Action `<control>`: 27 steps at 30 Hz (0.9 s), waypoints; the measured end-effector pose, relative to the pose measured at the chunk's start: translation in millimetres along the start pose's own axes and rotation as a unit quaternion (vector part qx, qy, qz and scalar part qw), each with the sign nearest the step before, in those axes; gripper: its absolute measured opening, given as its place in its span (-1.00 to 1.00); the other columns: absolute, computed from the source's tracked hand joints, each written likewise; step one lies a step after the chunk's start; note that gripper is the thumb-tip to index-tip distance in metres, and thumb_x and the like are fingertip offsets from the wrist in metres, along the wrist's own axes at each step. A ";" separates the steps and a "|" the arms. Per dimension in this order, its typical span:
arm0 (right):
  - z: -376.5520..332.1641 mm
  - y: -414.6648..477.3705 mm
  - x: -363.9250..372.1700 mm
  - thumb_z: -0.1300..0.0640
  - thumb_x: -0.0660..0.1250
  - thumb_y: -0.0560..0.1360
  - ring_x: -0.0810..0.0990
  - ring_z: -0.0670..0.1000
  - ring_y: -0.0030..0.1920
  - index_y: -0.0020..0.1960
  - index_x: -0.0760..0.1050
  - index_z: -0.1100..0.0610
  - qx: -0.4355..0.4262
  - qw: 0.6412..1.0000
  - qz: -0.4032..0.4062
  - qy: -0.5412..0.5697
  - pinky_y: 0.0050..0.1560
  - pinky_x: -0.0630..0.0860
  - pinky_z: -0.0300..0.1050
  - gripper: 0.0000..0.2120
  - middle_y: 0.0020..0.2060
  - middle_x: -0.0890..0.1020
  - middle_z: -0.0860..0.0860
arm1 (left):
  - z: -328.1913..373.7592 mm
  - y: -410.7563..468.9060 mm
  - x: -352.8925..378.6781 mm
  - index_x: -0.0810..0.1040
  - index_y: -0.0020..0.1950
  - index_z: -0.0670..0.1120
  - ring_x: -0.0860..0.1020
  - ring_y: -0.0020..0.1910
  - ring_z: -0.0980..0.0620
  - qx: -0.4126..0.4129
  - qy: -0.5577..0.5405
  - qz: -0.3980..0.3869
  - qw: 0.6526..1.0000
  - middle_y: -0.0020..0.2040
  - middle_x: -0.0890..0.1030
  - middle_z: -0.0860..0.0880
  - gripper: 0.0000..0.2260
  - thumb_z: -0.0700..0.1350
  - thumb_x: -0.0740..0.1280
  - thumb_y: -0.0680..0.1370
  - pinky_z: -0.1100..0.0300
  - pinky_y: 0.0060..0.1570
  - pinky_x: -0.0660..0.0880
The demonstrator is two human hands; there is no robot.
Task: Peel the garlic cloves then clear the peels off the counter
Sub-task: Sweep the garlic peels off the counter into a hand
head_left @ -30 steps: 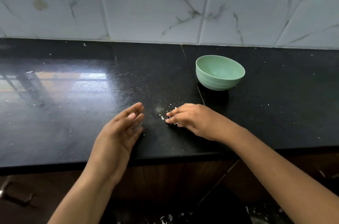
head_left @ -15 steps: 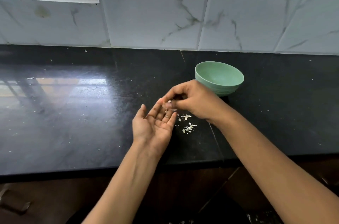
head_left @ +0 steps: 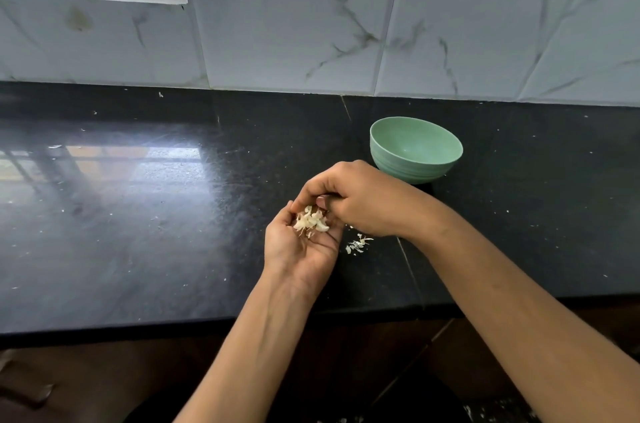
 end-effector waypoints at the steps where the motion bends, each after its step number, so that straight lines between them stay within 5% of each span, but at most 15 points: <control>1: -1.0 -0.1 -2.3 0.33 0.21 0.51 0.60 -0.13 -0.04 0.05 0.65 -0.01 -0.002 1.000 0.011 -0.010 -0.02 0.49 -0.27 -0.65 -0.07 0.67 -0.10 | -0.9 -1.0 1.3 0.53 -0.13 -0.29 0.63 -0.33 -0.02 0.004 0.005 -0.001 1.000 -0.28 0.64 -0.16 -0.65 -0.16 0.04 0.63 0.14 -0.02 0.54; 4: -4.3 0.5 -8.6 0.27 0.31 0.47 0.61 -0.13 -0.08 -0.02 0.66 -0.03 -0.013 0.997 0.061 -0.042 -0.05 0.51 -0.26 -0.74 -0.13 0.69 -0.11 | -2.8 -4.8 3.8 0.51 -0.19 -0.24 0.64 -0.41 -0.01 0.011 0.020 0.003 1.000 -0.36 0.63 -0.11 -0.64 -0.14 0.03 0.64 0.12 -0.31 0.60; 10: -9.1 0.9 -7.1 0.22 0.37 0.46 0.60 -0.08 -0.06 -0.02 0.66 -0.01 -0.056 0.990 0.070 -0.106 -0.02 0.50 -0.17 -0.81 -0.09 0.67 -0.09 | -2.4 -9.0 9.3 0.54 -0.16 -0.28 0.66 -0.39 -0.08 0.010 0.001 -0.015 1.000 -0.31 0.65 -0.18 -0.62 -0.15 0.02 0.65 0.09 -0.40 0.62; 13: -11.2 0.7 -4.8 0.15 0.37 0.48 0.59 -0.07 -0.06 -0.01 0.66 0.01 -0.081 0.991 0.049 -0.099 0.00 0.50 -0.08 -0.86 -0.08 0.65 -0.06 | -1.1 -8.5 10.3 0.56 -0.19 -0.31 0.67 -0.36 -0.12 0.011 -0.006 -0.017 1.000 -0.28 0.66 -0.21 -0.62 -0.18 0.05 0.64 0.04 -0.27 0.62; 16: -7.8 -7.9 -28.6 0.14 0.40 0.46 0.60 -0.11 -0.15 -0.08 0.66 0.06 -0.117 0.975 0.186 -0.030 -0.08 0.50 -0.19 -0.92 -0.18 0.65 -0.06 | -0.1 -9.5 4.7 0.57 -0.05 -0.30 0.66 -0.16 -0.14 0.007 0.019 -0.002 1.000 -0.15 0.68 -0.24 -0.61 -0.11 0.02 0.65 -0.01 0.03 0.57; 20: 55.0 -18.3 -42.0 0.33 0.33 0.49 0.63 -0.16 -0.11 -0.03 0.60 -0.01 -0.017 0.961 0.242 0.133 -0.03 0.49 -0.36 -0.75 -0.18 0.65 -0.14 | 7.8 -17.1 -4.6 0.57 0.03 -0.30 0.60 -0.02 -0.15 0.005 0.027 0.008 1.000 -0.08 0.67 -0.24 -0.60 -0.10 0.00 0.65 -0.01 -0.03 0.50; 24: 111.6 -9.3 0.9 0.41 0.17 0.50 0.56 0.02 0.14 0.18 0.57 0.11 0.124 0.982 0.119 -0.079 0.13 0.42 -0.24 -0.62 0.09 0.62 0.05 | 12.2 -22.7 -6.8 0.57 0.03 -0.31 0.60 -0.01 -0.16 0.013 0.023 0.012 1.000 -0.09 0.67 -0.25 -0.59 -0.11 -0.01 0.65 -0.05 -0.02 0.49; 27: 105.9 -15.3 30.6 0.42 0.12 0.48 0.43 0.11 0.16 0.27 0.49 0.16 0.124 0.966 0.131 -0.184 0.13 0.47 0.02 -0.57 0.12 0.50 0.08 | 15.0 -30.7 -12.0 0.57 0.06 -0.31 0.61 0.01 -0.16 0.017 0.015 0.009 1.000 -0.04 0.67 -0.25 -0.60 -0.11 0.00 0.65 -0.07 -0.01 0.49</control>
Point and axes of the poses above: each hand's wrist, its own y-axis towards the middle knuckle, its own x-axis out of the palm, z = x × y, the point moved 7 cm from there along y, towards the middle knuckle
